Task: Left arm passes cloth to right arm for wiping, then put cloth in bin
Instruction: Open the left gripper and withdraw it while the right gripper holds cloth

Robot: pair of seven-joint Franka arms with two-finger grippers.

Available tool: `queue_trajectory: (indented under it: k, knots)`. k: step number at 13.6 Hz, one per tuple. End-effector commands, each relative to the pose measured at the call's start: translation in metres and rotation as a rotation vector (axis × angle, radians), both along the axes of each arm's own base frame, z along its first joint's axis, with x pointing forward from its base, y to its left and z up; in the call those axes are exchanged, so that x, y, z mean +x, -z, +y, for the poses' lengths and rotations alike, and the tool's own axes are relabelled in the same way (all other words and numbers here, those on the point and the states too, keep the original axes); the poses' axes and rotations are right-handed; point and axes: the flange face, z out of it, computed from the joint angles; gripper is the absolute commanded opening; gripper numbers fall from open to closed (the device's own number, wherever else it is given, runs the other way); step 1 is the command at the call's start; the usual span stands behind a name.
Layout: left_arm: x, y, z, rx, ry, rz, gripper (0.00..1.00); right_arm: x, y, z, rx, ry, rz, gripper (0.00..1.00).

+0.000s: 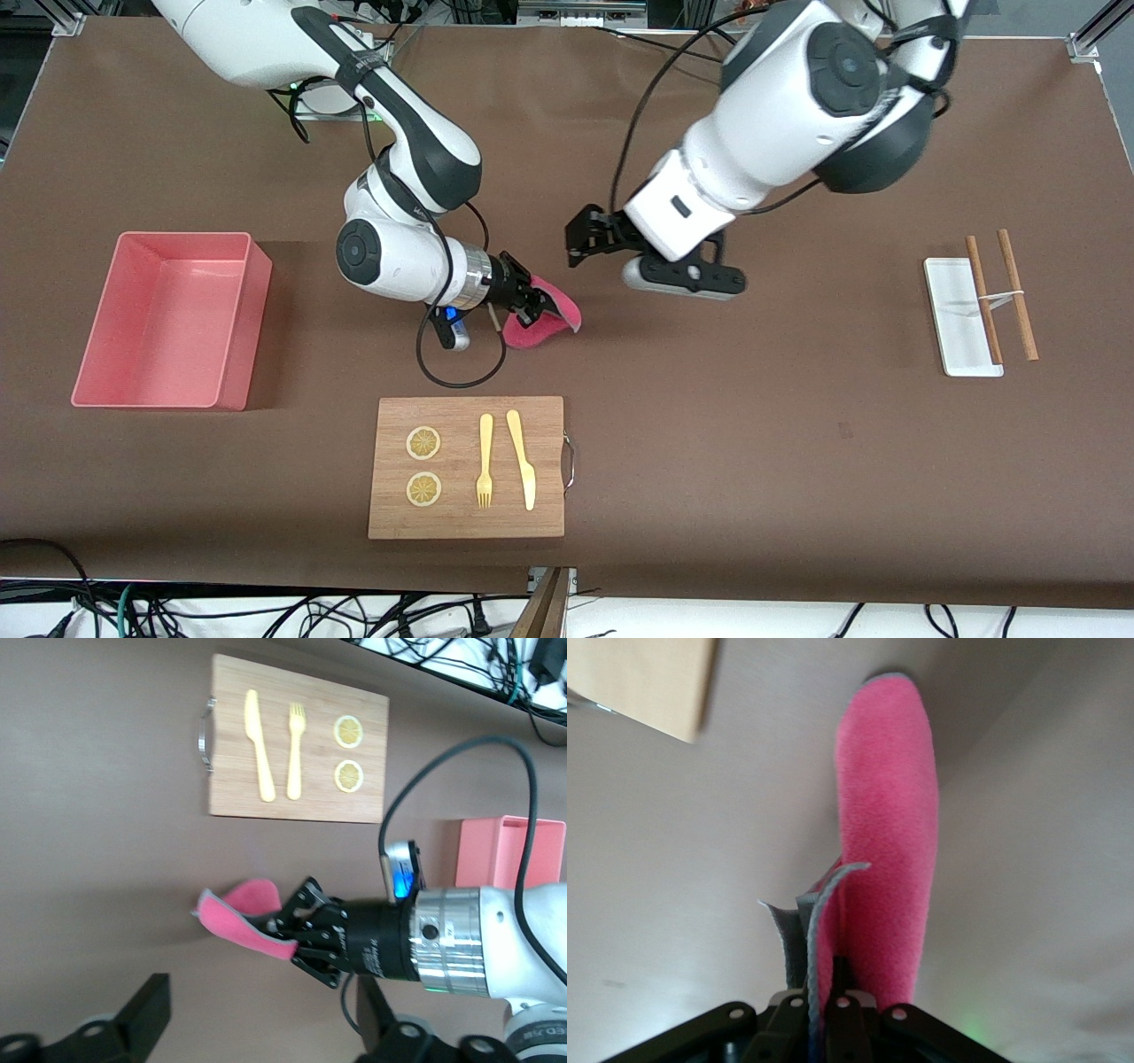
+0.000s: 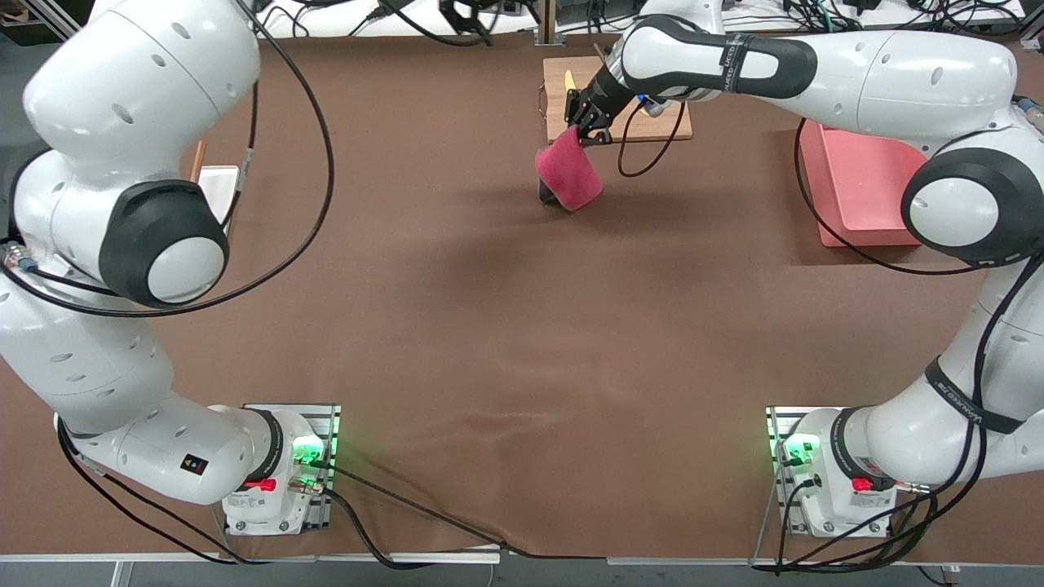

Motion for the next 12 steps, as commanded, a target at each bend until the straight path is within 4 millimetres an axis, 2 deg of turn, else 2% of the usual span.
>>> queue_trajectory:
  k: [1,4,5,7,9,10,12]
  knots:
    - [0.005,-0.016,0.048,0.034,0.056,0.018,1.00,-0.021,0.003,0.002,-0.026,-0.095,0.073,0.00]
    - [0.013,-0.005,0.115,0.172,0.189,0.063,1.00,-0.040,0.032,-0.012,-0.067,-0.249,0.139,0.00]
    - [0.011,-0.006,0.128,0.245,0.233,0.061,1.00,-0.040,0.044,-0.025,-0.090,-0.282,0.141,0.00]
    - [0.009,0.000,0.147,0.373,0.285,0.079,1.00,-0.036,0.064,-0.050,-0.127,-0.361,0.123,0.00]
    - [0.008,0.002,0.174,0.470,0.292,0.116,1.00,-0.022,0.080,-0.089,-0.149,-0.449,0.108,0.00]
    - [0.005,0.000,0.179,0.478,0.310,0.135,1.00,-0.013,0.086,-0.112,-0.155,-0.485,0.096,0.00]
    - [-0.006,0.006,0.177,0.483,0.393,0.198,1.00,0.002,0.097,-0.152,-0.177,-0.549,0.073,0.00]
